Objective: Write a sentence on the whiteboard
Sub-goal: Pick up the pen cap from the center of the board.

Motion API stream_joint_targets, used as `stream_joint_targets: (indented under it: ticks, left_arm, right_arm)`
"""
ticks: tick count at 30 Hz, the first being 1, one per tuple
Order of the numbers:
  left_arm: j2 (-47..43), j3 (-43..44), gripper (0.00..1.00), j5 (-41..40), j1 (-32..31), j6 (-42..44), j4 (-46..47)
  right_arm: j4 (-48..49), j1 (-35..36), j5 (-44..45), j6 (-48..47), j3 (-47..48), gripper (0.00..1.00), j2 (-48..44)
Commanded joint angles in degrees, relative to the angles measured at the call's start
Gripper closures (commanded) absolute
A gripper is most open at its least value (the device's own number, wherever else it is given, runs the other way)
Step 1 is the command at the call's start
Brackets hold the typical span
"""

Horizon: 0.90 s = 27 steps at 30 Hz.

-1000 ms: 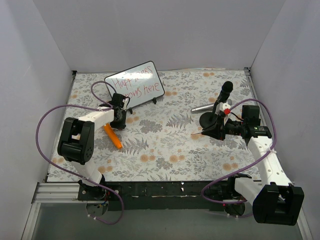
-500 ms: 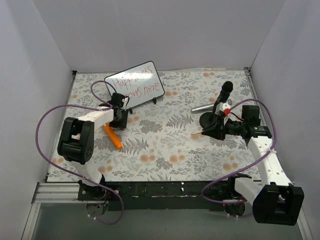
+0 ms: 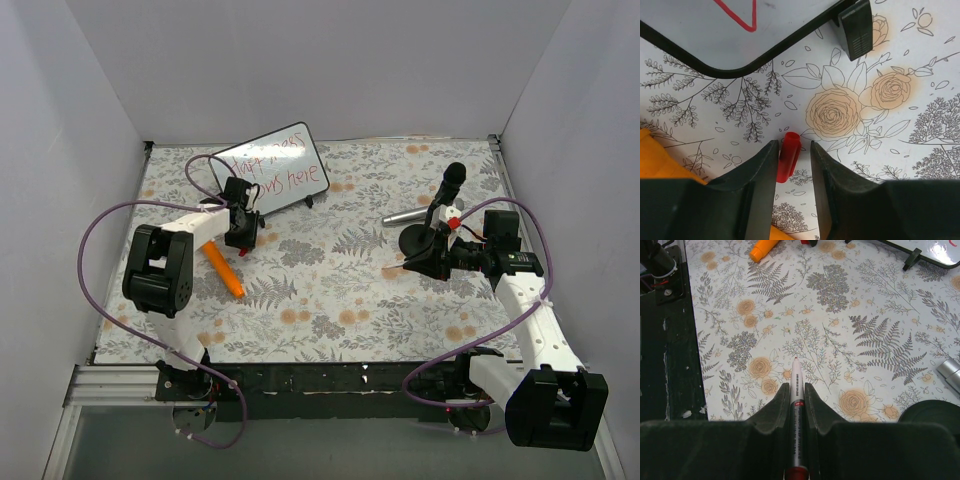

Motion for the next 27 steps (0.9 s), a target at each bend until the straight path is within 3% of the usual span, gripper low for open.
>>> stream_joint_targets:
  ticks: [1, 8, 12, 21, 24, 27]
  left_arm:
    - [0.8, -0.5, 0.70, 2.6, 1.0, 0.1, -1.2]
    - [-2.9, -4.4, 0.64, 4.5, 1.4, -1.9, -1.6]
    - [-3.0, -4.2, 0.66, 8.1, 3.3, -2.5, -2.1]
    - [1.0, -1.8, 0.81, 11.5, 5.8, -2.8, -3.7]
    - [1.3, -2.2, 0.98, 12.6, 5.7, -2.3, -3.7]
    - [0.7, -2.6, 1.00, 13.8, 4.5, -1.3, -3.0]
  right_arm:
    - [0.7, 0.2, -0.4, -0.3, 0.0, 0.99, -0.3]
    - [0.6, 0.2, -0.4, -0.3, 0.0, 0.99, -0.3]
    - [0.7, 0.2, -0.5, -0.3, -0.1, 0.99, -0.3]
    - [0.7, 0.2, -0.3, -0.3, -0.1, 0.99, -0.5]
    - [0.8, 0.2, -0.2, -0.3, -0.1, 0.99, -0.4]
    - [0.8, 0.2, -0.1, -0.4, -0.2, 0.99, -0.3]
